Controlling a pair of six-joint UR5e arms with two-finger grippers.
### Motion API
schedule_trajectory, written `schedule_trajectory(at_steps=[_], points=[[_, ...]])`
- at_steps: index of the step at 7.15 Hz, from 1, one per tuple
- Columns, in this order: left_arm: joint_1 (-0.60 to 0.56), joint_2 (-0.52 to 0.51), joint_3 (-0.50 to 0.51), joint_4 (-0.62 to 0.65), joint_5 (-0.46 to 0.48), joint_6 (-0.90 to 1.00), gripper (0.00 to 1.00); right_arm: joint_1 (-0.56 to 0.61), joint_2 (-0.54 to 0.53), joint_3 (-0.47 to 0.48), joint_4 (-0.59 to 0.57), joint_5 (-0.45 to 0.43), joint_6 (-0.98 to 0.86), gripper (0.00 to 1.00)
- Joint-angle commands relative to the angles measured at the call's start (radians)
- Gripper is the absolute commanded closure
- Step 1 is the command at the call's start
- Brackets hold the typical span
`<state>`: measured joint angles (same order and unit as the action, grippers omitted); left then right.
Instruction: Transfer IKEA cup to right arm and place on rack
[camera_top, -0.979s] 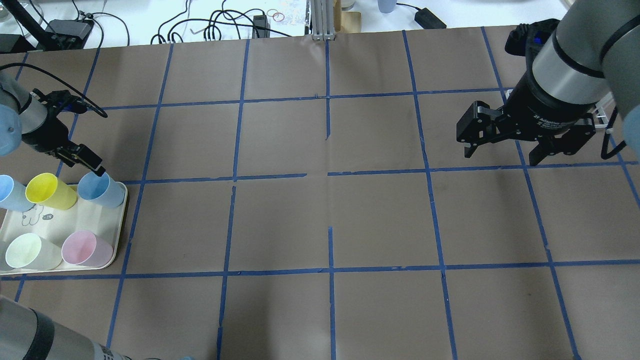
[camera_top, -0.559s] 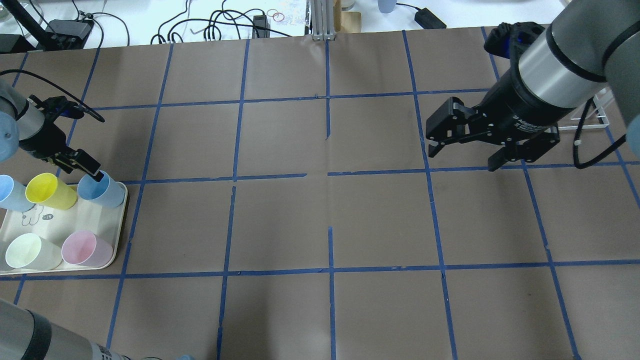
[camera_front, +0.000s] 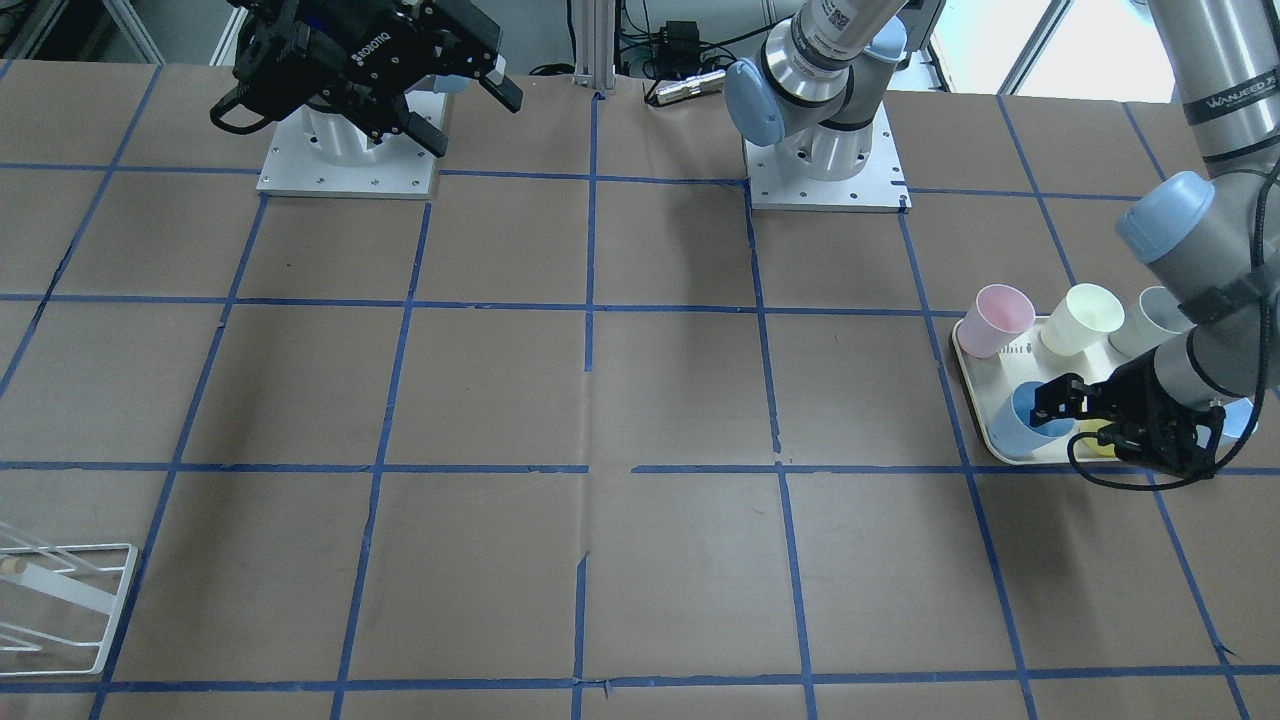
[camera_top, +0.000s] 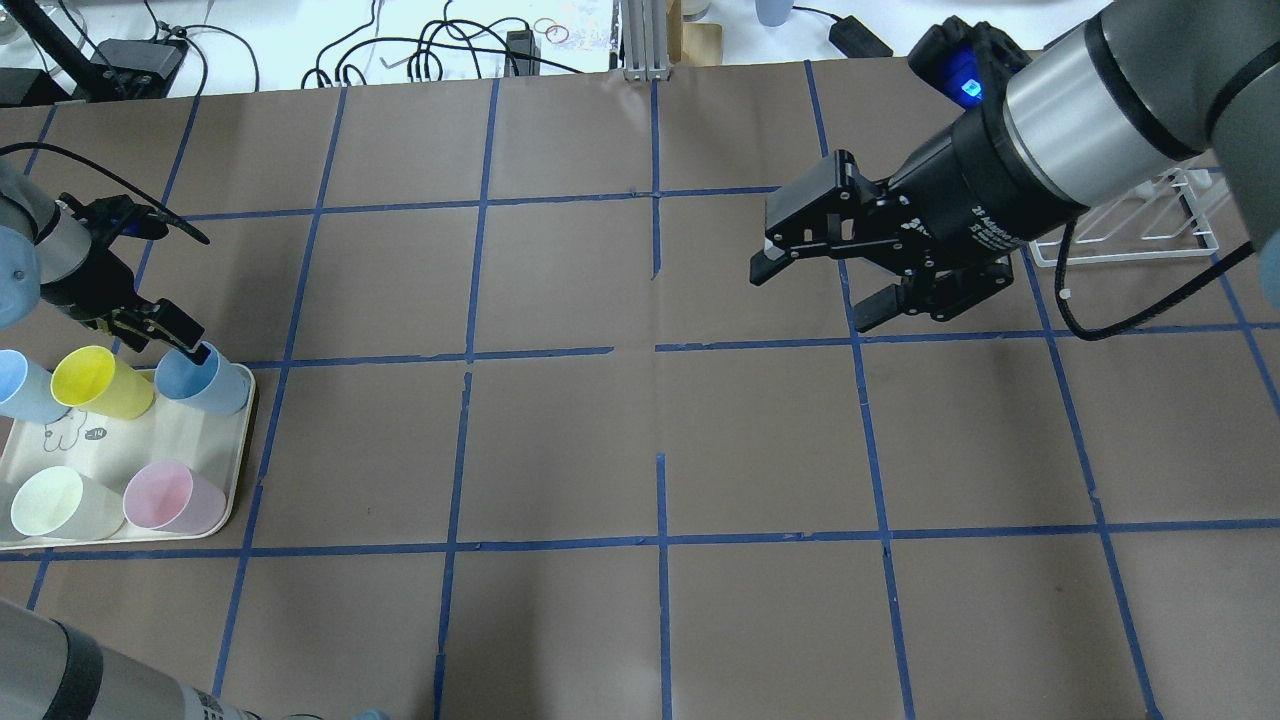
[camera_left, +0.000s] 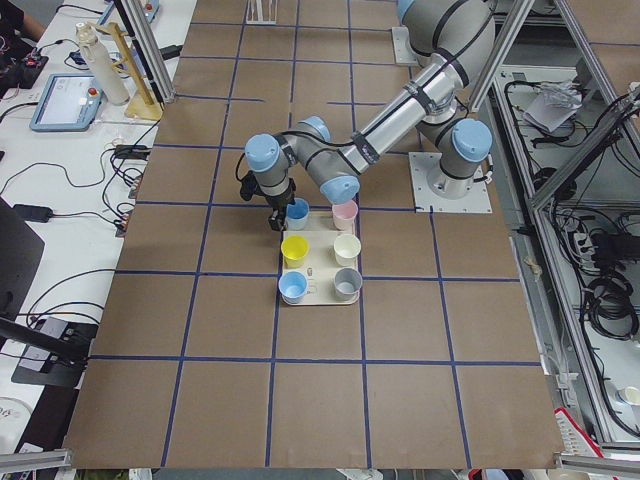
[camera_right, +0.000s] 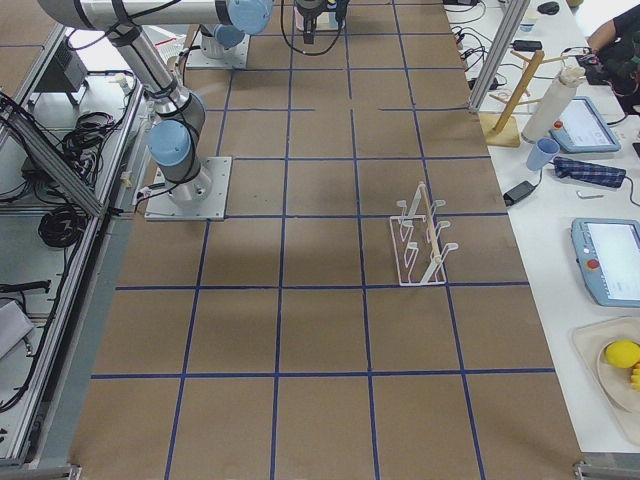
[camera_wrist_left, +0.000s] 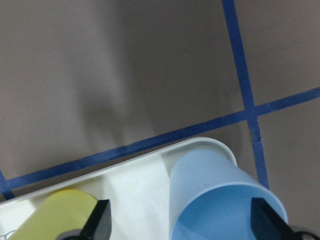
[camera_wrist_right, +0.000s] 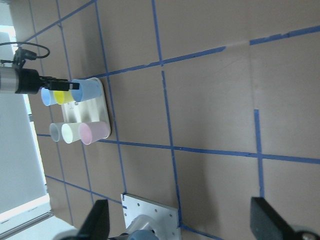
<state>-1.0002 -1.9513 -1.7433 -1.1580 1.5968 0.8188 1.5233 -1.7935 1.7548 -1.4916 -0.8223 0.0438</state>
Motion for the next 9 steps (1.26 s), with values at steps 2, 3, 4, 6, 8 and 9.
schedule_trajectory(at_steps=[2, 3, 4, 6, 8, 9], points=[[0.0, 0.002, -0.008, -0.006, 0.002, -0.033, 0.21, -0.008, 0.013, 0.005, 0.093, 0.28, -0.135, 0.0], [0.0, 0.005, -0.036, 0.013, 0.002, -0.056, 0.22, -0.008, 0.032, 0.014, 0.097, 0.345, -0.231, 0.0], [0.0, 0.006, -0.044, 0.053, 0.024, -0.061, 0.25, -0.008, 0.058, 0.031, 0.1, 0.394, -0.242, 0.0], [-0.001, 0.021, -0.044, 0.044, 0.041, -0.061, 0.39, -0.008, 0.106, 0.037, 0.1, 0.54, -0.245, 0.0], [-0.002, 0.031, -0.051, 0.041, 0.038, -0.066, 0.7, -0.009, 0.106, 0.037, 0.225, 0.583, -0.238, 0.0], [0.0, 0.031, -0.061, 0.043, 0.034, -0.066, 0.84, -0.02, 0.106, 0.037, 0.229, 0.612, -0.26, 0.0]])
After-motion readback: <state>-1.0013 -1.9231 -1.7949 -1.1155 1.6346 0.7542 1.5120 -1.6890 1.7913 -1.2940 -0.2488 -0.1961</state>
